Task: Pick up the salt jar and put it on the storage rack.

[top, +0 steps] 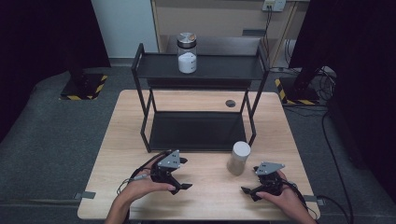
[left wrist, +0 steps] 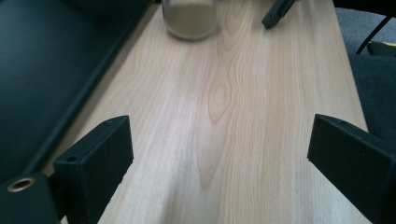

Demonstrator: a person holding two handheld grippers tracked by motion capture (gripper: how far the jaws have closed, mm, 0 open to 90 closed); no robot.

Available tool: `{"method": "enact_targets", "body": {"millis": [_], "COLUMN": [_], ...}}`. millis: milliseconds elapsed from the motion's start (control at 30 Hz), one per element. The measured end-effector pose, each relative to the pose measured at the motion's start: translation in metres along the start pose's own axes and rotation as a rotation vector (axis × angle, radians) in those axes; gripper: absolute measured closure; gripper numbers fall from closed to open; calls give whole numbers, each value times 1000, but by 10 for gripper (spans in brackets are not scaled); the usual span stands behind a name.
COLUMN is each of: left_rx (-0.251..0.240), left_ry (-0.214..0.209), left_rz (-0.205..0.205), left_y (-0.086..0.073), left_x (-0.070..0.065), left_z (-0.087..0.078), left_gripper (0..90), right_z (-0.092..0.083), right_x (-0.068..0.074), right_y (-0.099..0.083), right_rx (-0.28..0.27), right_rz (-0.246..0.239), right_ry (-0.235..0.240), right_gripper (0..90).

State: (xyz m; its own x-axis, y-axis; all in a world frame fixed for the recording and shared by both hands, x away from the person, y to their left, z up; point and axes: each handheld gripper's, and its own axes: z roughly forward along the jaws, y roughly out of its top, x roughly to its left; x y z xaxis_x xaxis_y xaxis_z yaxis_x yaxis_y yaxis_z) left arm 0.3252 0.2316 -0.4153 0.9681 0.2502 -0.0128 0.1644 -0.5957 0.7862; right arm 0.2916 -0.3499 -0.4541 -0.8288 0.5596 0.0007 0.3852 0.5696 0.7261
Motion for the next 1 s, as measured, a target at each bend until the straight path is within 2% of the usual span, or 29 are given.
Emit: {"method": "enact_targets", "body": {"millis": [233,533,667,1000], "left_rx": [32,92,92,101], "left_ry": [-11,-23,-5,2], "left_rz": [-3,3,10,10], "left_y": [-16,-22,-24,-25], "left_x": [-4,-4,-5,-5], "left_z": [9,20,23,27], "left_gripper": [58,56,59,44], "right_z": [0,0,0,0], "right_x": [0,0,0,0], "right_y": [0,0,0,0], "right_rx": [0,0,0,3], "right_rz": [0,0,0,3], "right_ry": [0,0,0,0], "right_gripper": [20,20,20,20]}}
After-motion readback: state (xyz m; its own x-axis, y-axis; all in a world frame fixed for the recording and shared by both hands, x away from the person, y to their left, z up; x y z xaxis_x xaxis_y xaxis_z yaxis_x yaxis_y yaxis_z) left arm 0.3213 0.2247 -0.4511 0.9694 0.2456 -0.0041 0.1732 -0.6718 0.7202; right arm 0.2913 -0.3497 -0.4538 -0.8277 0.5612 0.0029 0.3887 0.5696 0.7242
